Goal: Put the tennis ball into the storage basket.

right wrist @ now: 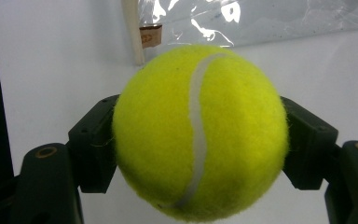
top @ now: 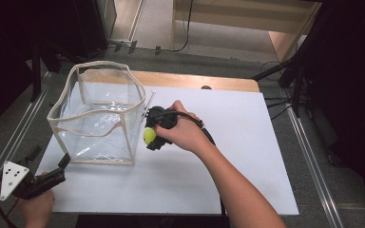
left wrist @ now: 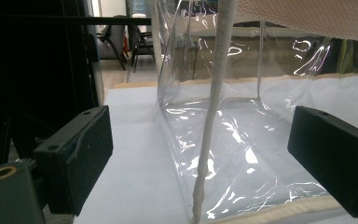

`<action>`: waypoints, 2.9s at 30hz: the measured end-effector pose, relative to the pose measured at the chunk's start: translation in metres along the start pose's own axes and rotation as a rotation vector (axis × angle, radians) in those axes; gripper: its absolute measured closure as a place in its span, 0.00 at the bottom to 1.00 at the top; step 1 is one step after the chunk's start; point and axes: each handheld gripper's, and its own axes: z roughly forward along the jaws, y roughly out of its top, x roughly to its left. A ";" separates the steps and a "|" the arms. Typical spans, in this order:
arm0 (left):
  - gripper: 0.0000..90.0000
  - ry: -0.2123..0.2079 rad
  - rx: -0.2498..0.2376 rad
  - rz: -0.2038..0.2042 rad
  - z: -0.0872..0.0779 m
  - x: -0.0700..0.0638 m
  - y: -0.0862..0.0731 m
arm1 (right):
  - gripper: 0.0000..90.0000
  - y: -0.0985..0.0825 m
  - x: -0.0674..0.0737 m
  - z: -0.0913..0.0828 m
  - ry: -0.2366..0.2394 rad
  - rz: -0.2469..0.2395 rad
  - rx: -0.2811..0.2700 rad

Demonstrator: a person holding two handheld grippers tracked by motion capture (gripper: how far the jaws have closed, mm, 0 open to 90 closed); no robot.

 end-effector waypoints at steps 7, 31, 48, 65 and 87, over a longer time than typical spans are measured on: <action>0.08 0.000 0.003 0.000 0.000 0.000 0.000 | 0.27 0.006 -0.001 -0.008 0.002 -0.013 0.000; 0.08 0.000 0.002 -0.002 0.000 0.000 0.000 | 0.27 0.022 -0.003 -0.041 -0.007 -0.034 0.005; 0.08 -0.003 -0.003 -0.006 0.000 0.000 0.000 | 0.27 0.038 -0.007 -0.058 -0.006 -0.052 0.030; 0.08 -0.002 -0.003 -0.012 0.001 0.000 0.000 | 0.27 0.047 -0.013 -0.075 -0.023 -0.056 0.007; 0.08 -0.005 0.002 -0.015 0.000 0.001 0.000 | 0.27 0.065 -0.023 -0.091 -0.028 -0.050 -0.001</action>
